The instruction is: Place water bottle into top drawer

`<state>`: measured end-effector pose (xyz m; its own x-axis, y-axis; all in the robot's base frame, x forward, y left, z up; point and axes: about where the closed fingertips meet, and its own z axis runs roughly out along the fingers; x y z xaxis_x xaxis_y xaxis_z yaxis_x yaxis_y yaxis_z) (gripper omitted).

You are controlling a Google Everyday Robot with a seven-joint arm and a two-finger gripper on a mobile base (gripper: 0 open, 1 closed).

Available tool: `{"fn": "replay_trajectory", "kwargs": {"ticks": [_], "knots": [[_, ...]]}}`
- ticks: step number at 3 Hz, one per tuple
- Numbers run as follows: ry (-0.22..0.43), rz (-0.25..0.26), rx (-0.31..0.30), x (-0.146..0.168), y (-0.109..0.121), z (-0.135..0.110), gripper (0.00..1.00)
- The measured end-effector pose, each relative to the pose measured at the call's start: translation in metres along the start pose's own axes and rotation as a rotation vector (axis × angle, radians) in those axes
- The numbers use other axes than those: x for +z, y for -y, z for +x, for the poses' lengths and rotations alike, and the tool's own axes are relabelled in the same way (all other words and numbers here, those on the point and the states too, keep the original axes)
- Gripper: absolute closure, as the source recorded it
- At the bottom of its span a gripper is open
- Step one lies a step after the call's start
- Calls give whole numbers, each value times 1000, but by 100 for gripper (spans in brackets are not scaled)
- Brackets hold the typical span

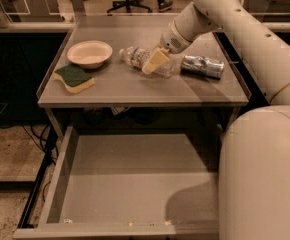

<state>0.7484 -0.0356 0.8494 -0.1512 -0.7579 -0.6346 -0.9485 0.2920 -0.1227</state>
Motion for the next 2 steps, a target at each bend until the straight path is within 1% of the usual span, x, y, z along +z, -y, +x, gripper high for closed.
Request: {"fn": "replay_trajectory", "kwargs": {"ticks": [2], "knots": [[0, 0, 0, 0, 0, 0, 84]]}}
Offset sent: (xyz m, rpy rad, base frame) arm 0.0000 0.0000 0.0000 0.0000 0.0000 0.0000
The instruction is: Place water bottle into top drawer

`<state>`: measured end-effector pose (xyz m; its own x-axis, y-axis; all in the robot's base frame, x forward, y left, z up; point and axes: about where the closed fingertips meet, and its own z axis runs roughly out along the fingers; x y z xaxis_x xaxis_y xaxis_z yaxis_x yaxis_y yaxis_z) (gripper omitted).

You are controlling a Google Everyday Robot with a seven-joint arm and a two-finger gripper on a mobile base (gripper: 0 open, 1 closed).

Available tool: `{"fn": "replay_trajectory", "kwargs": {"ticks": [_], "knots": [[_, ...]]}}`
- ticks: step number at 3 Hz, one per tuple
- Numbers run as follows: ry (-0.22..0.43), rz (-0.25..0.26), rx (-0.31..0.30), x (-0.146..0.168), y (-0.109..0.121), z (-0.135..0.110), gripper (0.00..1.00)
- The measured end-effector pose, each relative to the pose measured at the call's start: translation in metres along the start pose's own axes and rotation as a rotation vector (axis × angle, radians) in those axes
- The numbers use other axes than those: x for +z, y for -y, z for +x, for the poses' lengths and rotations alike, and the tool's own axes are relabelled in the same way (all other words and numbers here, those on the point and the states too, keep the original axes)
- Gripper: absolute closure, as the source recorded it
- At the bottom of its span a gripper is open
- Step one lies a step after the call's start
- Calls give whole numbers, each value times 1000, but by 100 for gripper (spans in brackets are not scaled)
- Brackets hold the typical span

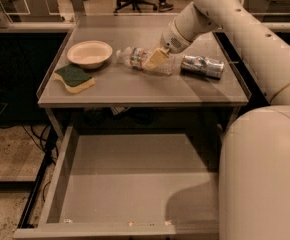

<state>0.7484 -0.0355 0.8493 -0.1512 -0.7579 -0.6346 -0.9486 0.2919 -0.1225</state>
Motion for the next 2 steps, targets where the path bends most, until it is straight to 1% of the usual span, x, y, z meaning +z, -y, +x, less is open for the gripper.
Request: {"fn": "replay_trajectory", "kwargs": {"ticks": [1, 2], "knots": [[0, 0, 0, 0, 0, 0, 100], [0, 0, 0, 0, 0, 0, 100]]}}
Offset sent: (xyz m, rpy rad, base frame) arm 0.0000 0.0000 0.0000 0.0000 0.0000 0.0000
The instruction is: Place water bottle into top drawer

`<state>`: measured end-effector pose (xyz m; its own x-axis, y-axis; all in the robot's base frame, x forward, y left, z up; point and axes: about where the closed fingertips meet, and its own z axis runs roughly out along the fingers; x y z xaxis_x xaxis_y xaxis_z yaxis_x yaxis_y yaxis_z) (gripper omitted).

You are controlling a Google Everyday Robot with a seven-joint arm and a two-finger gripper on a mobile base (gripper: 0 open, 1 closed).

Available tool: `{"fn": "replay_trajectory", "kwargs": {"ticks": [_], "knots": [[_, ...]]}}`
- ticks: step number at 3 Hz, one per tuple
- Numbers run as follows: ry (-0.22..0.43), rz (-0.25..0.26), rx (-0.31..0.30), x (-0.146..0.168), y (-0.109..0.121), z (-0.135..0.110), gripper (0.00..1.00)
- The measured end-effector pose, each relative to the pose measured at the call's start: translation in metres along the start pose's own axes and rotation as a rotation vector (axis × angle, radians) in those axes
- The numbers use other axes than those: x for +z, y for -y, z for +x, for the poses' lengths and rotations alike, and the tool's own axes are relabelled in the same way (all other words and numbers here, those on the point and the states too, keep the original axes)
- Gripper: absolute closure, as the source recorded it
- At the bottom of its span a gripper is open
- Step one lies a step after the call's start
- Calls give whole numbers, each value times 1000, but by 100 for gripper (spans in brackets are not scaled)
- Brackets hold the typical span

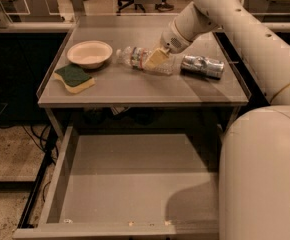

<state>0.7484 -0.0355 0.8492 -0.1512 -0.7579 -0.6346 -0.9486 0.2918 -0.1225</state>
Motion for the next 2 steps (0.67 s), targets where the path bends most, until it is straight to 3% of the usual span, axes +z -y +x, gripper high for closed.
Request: {"fn": "replay_trajectory", "kwargs": {"ticks": [2], "knots": [[-24, -21, -36, -11, -2, -8, 100]]}}
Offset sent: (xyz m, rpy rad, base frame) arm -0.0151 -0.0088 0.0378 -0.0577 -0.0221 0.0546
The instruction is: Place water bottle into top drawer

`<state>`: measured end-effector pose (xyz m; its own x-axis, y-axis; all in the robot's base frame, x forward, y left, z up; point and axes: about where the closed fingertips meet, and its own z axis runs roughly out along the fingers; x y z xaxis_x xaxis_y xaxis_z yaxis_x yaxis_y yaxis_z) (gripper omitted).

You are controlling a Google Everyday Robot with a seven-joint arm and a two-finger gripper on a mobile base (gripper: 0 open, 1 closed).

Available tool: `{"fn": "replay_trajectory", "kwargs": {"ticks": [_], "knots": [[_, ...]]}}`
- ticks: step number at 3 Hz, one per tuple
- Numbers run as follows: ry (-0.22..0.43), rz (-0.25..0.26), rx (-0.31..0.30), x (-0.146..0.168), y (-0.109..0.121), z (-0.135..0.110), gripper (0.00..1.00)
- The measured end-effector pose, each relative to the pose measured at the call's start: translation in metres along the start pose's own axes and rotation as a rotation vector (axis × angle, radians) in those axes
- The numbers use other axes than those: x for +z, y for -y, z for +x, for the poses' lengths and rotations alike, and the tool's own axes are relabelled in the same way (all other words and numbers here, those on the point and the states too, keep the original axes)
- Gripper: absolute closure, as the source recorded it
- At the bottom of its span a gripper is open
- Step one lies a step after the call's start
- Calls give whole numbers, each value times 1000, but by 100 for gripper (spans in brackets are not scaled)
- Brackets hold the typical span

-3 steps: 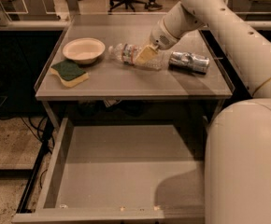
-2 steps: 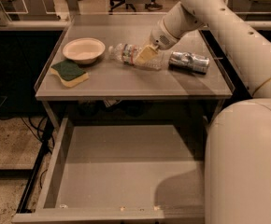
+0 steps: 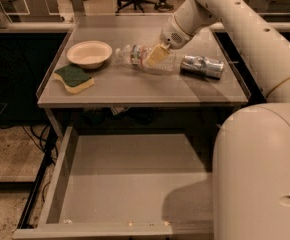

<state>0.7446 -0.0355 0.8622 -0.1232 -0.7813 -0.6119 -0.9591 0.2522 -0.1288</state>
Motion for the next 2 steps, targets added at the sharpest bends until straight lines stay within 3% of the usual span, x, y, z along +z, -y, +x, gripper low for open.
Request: {"fn": "replay_trajectory", "kwargs": {"ticks": [2], "knots": [[-2, 57, -59, -69, -43, 1, 100]]}}
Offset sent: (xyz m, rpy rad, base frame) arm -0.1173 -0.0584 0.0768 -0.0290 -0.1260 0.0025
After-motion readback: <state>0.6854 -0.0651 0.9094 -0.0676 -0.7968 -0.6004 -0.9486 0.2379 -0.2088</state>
